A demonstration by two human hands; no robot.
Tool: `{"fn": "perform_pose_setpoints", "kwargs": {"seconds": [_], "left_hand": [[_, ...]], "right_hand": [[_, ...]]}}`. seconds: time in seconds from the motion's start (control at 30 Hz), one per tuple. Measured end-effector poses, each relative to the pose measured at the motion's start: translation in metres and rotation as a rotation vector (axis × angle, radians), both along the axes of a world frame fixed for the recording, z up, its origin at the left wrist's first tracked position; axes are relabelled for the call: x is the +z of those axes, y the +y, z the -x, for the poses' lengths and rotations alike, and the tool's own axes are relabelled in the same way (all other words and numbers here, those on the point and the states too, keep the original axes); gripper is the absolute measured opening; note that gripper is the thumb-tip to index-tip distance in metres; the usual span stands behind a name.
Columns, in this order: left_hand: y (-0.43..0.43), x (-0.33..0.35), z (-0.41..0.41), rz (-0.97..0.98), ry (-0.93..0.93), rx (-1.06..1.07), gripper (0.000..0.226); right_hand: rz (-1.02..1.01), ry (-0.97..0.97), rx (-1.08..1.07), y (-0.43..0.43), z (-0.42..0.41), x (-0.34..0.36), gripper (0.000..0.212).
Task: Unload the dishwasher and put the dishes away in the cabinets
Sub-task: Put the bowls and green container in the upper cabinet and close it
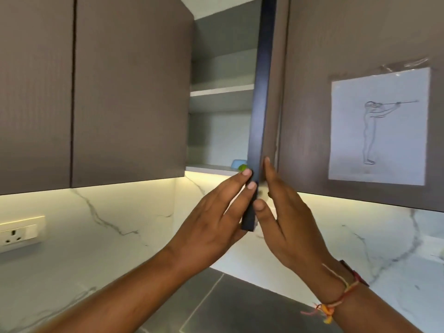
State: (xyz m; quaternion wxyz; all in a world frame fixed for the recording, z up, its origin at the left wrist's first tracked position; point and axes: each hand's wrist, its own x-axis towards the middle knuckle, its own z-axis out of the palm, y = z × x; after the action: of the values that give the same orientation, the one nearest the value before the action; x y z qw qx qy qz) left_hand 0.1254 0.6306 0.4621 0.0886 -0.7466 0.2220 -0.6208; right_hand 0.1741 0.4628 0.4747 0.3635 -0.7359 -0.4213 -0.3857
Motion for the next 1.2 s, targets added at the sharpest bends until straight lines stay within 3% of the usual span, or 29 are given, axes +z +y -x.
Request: {"fn": "perform_pose_setpoints", "kwargs": {"seconds": [0.13, 0.3, 0.43, 0.6, 1.2], "left_hand": [[0.054, -0.003, 0.001, 0.038, -0.032, 0.163, 0.088], [0.122, -0.008, -0.022, 0.142, -0.057, 0.354, 0.070], [0.175, -0.011, -0.061, 0.239, -0.036, 0.461, 0.077], [0.226, -0.007, -0.107, 0.195, 0.016, 0.554, 0.078], [0.290, -0.003, -0.293, 0.272, 0.297, 0.416, 0.080]], "right_hand": [[0.124, -0.093, -0.016, 0.045, -0.020, -0.002, 0.072], [0.295, -0.201, -0.116, 0.104, -0.068, -0.003, 0.068], [0.437, -0.267, -0.282, 0.148, -0.114, -0.011, 0.071], [0.552, -0.314, -0.437, 0.183, -0.160, -0.007, 0.071], [0.697, -0.249, -0.747, 0.227, -0.272, -0.004, 0.078]]}}
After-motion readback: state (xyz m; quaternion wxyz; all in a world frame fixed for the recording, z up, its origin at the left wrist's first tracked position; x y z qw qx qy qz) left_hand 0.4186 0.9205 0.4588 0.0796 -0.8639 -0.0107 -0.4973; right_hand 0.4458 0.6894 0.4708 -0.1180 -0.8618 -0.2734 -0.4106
